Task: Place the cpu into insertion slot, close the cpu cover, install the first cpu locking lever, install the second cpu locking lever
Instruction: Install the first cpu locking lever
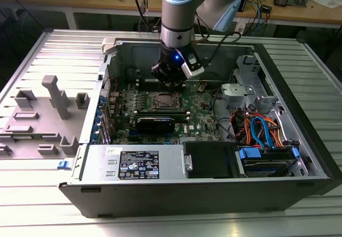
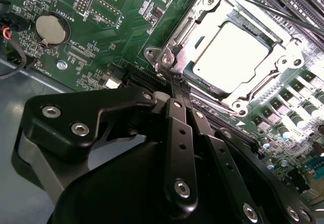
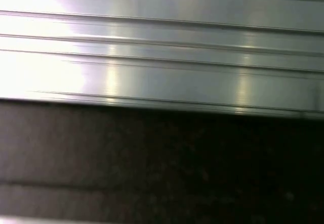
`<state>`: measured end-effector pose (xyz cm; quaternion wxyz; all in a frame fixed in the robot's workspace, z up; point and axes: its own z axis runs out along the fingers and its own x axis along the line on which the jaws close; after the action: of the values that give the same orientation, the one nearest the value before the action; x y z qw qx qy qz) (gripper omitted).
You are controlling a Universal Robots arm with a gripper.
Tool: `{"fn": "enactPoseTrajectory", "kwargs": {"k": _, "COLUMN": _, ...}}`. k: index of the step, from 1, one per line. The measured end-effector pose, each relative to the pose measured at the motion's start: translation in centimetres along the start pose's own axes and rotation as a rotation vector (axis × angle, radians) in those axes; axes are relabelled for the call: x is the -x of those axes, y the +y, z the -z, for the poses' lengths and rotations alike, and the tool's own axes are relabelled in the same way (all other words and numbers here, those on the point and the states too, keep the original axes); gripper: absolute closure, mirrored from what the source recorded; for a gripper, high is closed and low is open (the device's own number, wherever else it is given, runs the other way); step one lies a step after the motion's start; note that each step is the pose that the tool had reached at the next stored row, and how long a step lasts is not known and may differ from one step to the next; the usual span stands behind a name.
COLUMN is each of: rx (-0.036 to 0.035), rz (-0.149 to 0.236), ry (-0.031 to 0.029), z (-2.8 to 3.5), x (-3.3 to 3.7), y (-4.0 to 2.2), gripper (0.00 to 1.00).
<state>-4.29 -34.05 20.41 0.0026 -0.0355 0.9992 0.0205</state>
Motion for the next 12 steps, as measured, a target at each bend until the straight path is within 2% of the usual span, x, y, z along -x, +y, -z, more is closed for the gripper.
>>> {"fn": "enactPoseTrajectory", "kwargs": {"k": 12, "rx": 0.0007, "rz": -0.001, "ry": -0.0001, "z": 0.36, "x": 0.04, "y": 0.01, "gripper": 0.89}}
